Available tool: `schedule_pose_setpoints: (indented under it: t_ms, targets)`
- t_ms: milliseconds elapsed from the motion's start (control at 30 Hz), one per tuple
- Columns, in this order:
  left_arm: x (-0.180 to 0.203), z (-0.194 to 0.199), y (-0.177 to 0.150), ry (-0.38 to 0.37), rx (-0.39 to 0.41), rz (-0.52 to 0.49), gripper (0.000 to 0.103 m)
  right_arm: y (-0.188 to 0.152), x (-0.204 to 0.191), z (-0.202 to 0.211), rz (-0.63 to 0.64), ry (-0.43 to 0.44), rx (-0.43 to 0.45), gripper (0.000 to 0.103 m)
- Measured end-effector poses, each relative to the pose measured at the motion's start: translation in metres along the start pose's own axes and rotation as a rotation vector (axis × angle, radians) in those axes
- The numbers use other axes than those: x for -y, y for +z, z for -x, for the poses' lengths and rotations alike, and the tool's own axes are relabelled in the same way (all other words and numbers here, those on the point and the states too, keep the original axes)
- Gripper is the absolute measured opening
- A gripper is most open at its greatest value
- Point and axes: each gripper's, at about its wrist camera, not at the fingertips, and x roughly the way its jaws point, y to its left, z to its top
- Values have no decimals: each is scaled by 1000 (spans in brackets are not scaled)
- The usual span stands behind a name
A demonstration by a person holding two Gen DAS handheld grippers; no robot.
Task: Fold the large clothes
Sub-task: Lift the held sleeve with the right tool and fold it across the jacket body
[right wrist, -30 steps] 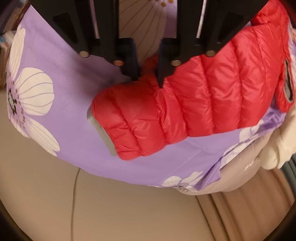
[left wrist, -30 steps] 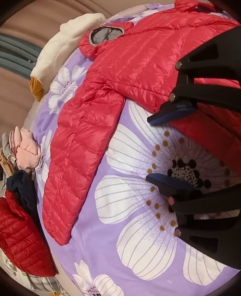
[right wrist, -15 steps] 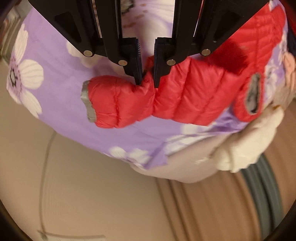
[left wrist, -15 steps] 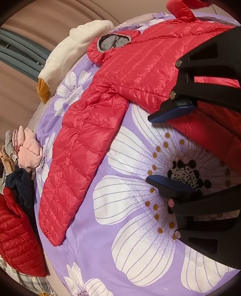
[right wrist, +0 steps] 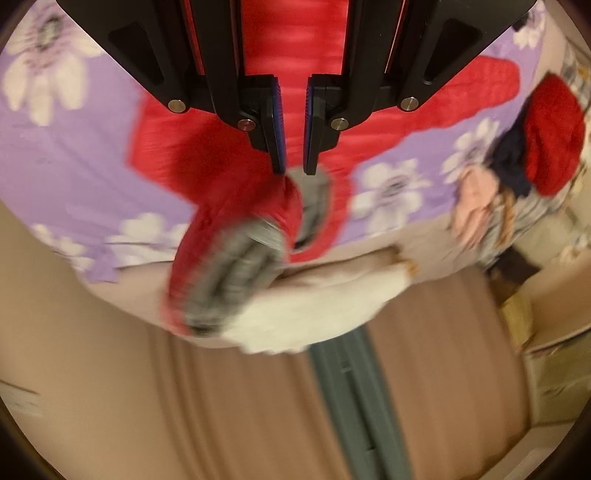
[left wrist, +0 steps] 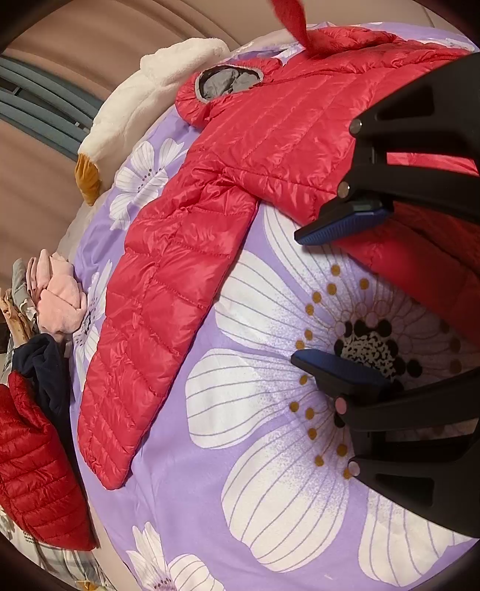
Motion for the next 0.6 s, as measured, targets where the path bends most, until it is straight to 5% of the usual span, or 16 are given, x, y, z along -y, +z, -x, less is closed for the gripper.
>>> schedule_pose_setpoints:
  t_ms: [100, 167, 233, 333, 433, 500, 600]
  targets:
    - [0, 0, 0, 2, 2, 1, 59, -16, -50, -27, 40, 97, -51, 11]
    - [-1, 0, 0, -9, 3, 11, 59, -34, -83, -46, 116, 70, -86, 11]
    - [-4, 0, 1, -24, 7, 29, 59, -50, -100, -62, 163, 36, -127, 11]
    - [-9, 0, 2, -51, 12, 57, 60, -65, -105, -70, 141, 122, -188, 12]
    - [-11, 0, 3, -72, 16, 75, 60, -64, -109, -66, 159, 154, -184, 33]
    - [-11, 1, 2, -71, 16, 74, 60, -56, -108, -52, 191, 146, -121, 59]
    - [-11, 1, 3, -72, 16, 74, 60, -44, -102, -33, 165, 113, -50, 73]
